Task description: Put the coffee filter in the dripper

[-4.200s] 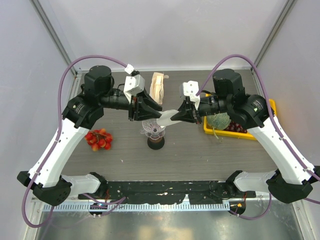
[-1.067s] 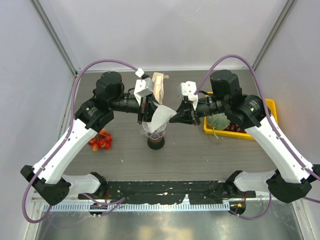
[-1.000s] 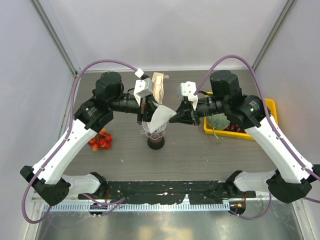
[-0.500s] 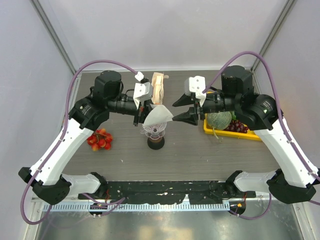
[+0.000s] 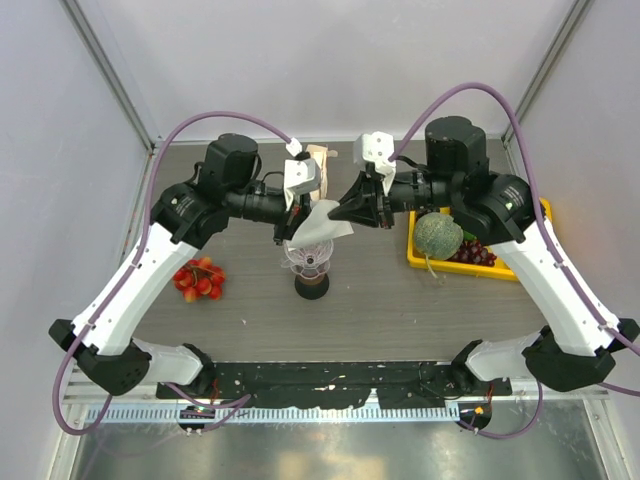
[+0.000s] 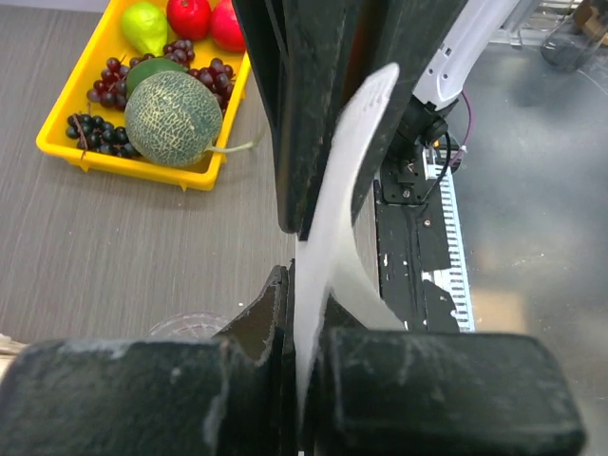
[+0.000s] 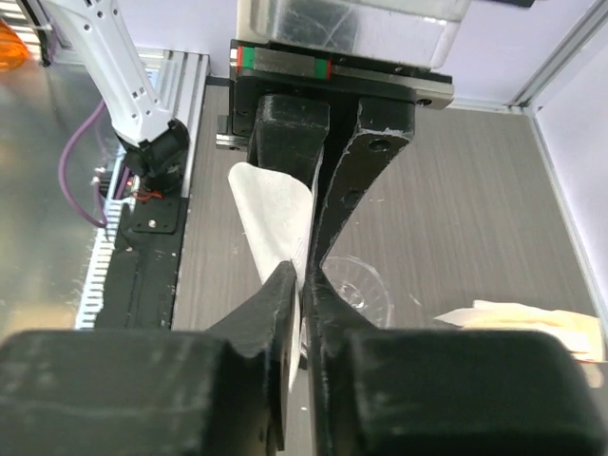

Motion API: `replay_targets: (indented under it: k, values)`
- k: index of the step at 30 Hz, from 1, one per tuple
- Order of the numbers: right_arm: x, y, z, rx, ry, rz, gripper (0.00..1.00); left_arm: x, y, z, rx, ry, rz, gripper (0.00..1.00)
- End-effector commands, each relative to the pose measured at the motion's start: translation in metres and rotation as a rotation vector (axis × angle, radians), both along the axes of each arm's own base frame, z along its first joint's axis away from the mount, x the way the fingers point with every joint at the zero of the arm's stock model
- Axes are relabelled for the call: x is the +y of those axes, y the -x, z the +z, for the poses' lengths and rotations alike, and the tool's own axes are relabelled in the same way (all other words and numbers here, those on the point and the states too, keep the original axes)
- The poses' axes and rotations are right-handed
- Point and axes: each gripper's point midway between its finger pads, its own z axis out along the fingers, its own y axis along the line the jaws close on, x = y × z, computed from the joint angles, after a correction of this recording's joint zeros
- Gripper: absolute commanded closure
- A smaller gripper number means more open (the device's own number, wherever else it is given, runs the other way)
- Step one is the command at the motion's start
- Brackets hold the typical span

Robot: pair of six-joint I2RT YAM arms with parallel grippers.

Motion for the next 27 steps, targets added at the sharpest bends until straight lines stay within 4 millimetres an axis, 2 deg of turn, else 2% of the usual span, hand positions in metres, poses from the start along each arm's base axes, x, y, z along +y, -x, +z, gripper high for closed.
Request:
replay_targets:
  k: [1, 3, 6, 7, 10, 11, 12, 19, 21, 26, 27]
  values:
    - [0.0, 0.009, 0.017, -0.04, -0.037, 0.033, 0.95, 0.002, -0.007, 0.014, -0.031, 0.014, 0.062, 1.0]
    - [-0.002, 0.009, 0.014, -0.046, -0.031, 0.026, 0.95, 0.003, -0.012, 0.015, -0.015, 0.028, 0.097, 0.93]
    - [-0.003, 0.004, 0.012, -0.065, -0.039, -0.006, 0.95, 0.005, -0.017, 0.02, 0.018, 0.067, 0.139, 0.66]
    - [-0.004, 0.003, 0.017, -0.087, -0.054, -0.015, 0.95, 0.006, -0.018, 0.02, 0.033, 0.076, 0.151, 0.61]
    - [-0.006, -0.002, 0.011, -0.11, -0.056, -0.042, 0.95, 0.01, -0.025, 0.02, 0.085, 0.097, 0.203, 0.49]
    - [-0.007, -0.002, 0.017, -0.136, -0.073, -0.049, 0.95, 0.012, -0.027, 0.021, 0.116, 0.105, 0.225, 0.47]
    - [-0.008, -0.005, 0.013, -0.138, -0.068, -0.065, 0.95, 0.013, -0.03, 0.021, 0.15, 0.112, 0.248, 0.46]
    - [-0.013, -0.024, 0.021, -0.248, -0.142, -0.184, 0.95, 0.018, -0.056, 0.031, 0.458, 0.238, 0.353, 0.41]
    - [-0.015, -0.032, 0.022, -0.283, -0.153, -0.24, 0.95, 0.017, -0.058, 0.032, 0.518, 0.259, 0.344, 0.41]
    - [-0.012, -0.033, 0.03, -0.344, -0.207, -0.266, 0.95, 0.013, -0.056, 0.024, 0.613, 0.259, 0.336, 0.4]
    - [-0.011, -0.033, 0.026, -0.342, -0.206, -0.263, 0.95, 0.013, -0.055, 0.023, 0.628, 0.259, 0.331, 0.4]
